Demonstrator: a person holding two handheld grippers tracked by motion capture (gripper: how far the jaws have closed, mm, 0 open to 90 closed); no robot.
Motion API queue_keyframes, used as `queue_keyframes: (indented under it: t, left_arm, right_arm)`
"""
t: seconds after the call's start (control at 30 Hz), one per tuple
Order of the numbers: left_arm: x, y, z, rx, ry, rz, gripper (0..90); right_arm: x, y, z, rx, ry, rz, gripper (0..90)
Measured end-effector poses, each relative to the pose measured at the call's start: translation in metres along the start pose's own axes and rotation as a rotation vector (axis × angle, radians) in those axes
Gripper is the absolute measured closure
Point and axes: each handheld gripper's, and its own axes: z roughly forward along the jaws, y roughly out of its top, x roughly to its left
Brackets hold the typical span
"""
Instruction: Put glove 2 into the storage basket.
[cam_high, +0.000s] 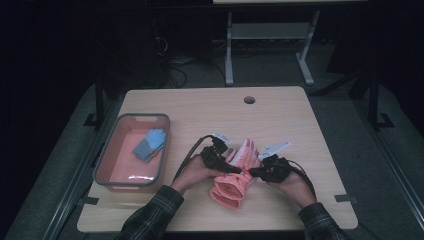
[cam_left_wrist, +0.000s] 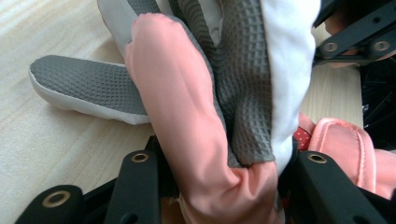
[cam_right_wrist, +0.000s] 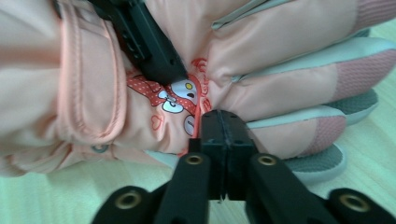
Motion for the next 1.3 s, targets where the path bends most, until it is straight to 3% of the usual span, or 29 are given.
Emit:
queue_keyframes:
  t: [0.1, 0.23, 0.33, 0.53, 0.73, 0.9, 1.03, 1.3]
  left_arm:
    - [-0.001, 0.001, -0.004, -0.002, -0.003, 0.001, 58.5]
    - [-0.002, 0.002, -0.011, -0.004, -0.006, 0.005, 58.6]
    - [-0.002, 0.002, -0.017, -0.014, -0.003, -0.005, 58.7]
    - [-0.003, 0.003, -0.032, -0.047, 0.018, -0.003, 58.7]
    - [-0.004, 0.003, -0.045, -0.069, 0.038, 0.0, 58.7]
    - [-0.006, 0.003, -0.053, -0.087, 0.044, -0.003, 58.8]
    - [-0.009, 0.004, -0.062, -0.092, 0.052, -0.003, 58.7]
    - [-0.009, 0.004, -0.093, -0.131, 0.095, -0.022, 58.7]
  right_arm:
    - [-0.003, -0.003, -0.013, -0.047, 0.019, 0.03, 70.5]
    - [-0.006, -0.01, -0.024, -0.106, 0.0, 0.052, 52.2]
    - [-0.01, -0.016, -0.029, -0.135, -0.023, 0.078, 42.8]
    - [-0.02, -0.034, -0.032, -0.156, -0.119, 0.102, 26.8]
    - [-0.031, -0.047, -0.023, -0.103, -0.167, 0.122, 16.6]
    - [-0.035, -0.052, -0.015, -0.073, -0.216, 0.12, 13.0]
    - [-0.034, -0.054, -0.012, -0.095, -0.258, 0.112, 12.0]
    - [-0.033, -0.055, -0.011, -0.097, -0.255, 0.115, 10.3]
